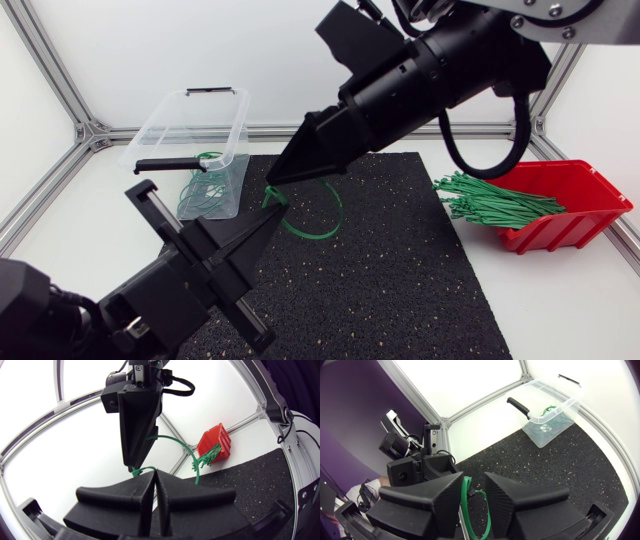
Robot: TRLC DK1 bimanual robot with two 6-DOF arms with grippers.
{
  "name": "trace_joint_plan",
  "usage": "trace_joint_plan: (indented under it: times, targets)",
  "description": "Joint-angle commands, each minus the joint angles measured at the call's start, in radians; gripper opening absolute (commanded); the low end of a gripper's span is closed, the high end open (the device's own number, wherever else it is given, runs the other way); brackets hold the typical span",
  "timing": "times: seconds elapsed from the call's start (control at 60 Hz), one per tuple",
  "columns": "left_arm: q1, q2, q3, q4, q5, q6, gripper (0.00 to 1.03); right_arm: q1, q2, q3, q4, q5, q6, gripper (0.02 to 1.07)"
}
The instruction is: Take a green cable tie from the red box, thread the tail through the head to close it, then place it in the transparent bin on the left.
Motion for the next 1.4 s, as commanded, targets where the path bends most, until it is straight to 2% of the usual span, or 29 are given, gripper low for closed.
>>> trace_joint_plan:
  times: [0.0, 0.15, 0.217, 0.3, 0.417, 0.533, 0.617, 0.8, 1.05, 1.283, 1.383]
  targets:
    - [-0.018, -0.011, -0.005, 0.007, 0.022, 0.026, 0.04, 0.005, -0.016, -0.027, 0.019, 0.026, 0.016, 0.63]
    - [-0.021, -0.009, 0.003, 0.004, 0.008, 0.026, 0.04, 0.020, -0.042, -0.048, 0.019, 0.052, 0.009, 0.65]
    - [-0.018, -0.008, 0.014, -0.005, 0.008, 0.025, 0.04, 0.045, -0.055, -0.068, 0.015, 0.093, -0.008, 0.65]
    - [-0.014, 0.001, 0.025, -0.007, 0.008, 0.023, 0.04, 0.048, -0.067, -0.083, 0.011, 0.095, -0.014, 0.65]
    - [-0.015, 0.015, 0.035, -0.013, 0.008, 0.020, 0.04, 0.046, -0.093, -0.082, 0.008, 0.096, -0.016, 0.74]
    - [-0.015, 0.029, 0.040, -0.013, 0.008, 0.019, 0.04, 0.049, -0.119, -0.082, 0.008, 0.104, -0.019, 0.74]
    - [-0.015, 0.037, 0.038, -0.018, 0.008, 0.019, 0.04, 0.037, -0.127, -0.074, 0.002, 0.106, -0.028, 0.82]
    - [-0.017, 0.027, 0.038, -0.039, 0.008, 0.017, 0.04, 0.033, -0.124, -0.063, -0.035, 0.104, -0.073, 0.81]
    - [-0.018, 0.021, 0.034, -0.039, 0.008, 0.014, 0.04, 0.031, -0.073, -0.045, -0.051, 0.099, -0.129, 0.67]
    - [-0.012, 0.014, 0.029, -0.045, 0.008, 0.016, 0.04, 0.046, -0.042, -0.003, -0.056, 0.099, -0.143, 0.44]
    - [-0.010, 0.012, 0.021, -0.044, 0.008, 0.014, 0.04, 0.048, -0.035, 0.009, -0.056, 0.099, -0.143, 0.43]
